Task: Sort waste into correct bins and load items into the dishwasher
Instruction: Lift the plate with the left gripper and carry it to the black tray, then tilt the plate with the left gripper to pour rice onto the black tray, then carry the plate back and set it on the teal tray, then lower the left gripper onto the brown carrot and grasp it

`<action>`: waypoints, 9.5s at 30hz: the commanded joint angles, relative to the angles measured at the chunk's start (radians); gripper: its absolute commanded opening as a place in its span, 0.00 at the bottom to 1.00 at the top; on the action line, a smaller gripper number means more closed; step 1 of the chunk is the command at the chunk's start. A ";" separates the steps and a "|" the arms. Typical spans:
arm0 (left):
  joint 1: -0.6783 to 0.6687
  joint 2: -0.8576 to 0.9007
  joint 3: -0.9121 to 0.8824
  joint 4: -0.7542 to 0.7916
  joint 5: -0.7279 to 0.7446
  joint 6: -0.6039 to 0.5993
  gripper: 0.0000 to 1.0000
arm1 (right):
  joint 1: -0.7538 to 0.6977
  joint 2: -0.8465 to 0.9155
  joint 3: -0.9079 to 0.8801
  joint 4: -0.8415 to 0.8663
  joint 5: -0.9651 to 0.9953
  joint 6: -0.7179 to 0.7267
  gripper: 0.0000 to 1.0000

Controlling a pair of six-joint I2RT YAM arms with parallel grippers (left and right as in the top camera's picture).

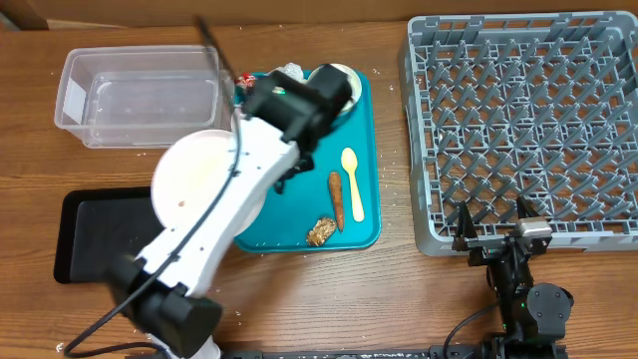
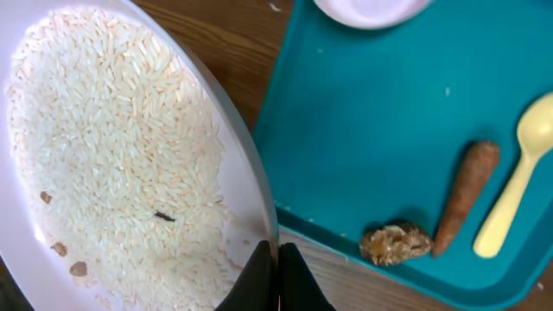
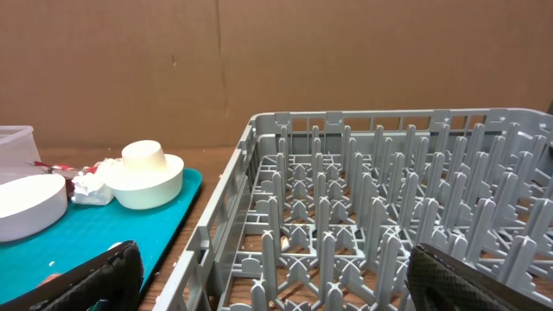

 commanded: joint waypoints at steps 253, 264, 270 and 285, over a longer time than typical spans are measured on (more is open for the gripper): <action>-0.102 0.357 -0.190 0.540 0.353 0.173 0.46 | -0.007 -0.009 -0.011 0.005 0.010 0.007 1.00; -0.105 0.357 -0.233 0.594 0.331 0.172 0.45 | -0.007 -0.009 -0.011 0.005 0.010 0.007 1.00; -0.106 0.357 -0.263 0.628 0.338 0.172 0.46 | -0.007 -0.009 -0.011 0.005 0.010 0.007 1.00; -0.085 0.356 -0.261 0.620 0.335 0.174 0.45 | -0.007 -0.009 -0.011 0.005 0.010 0.007 1.00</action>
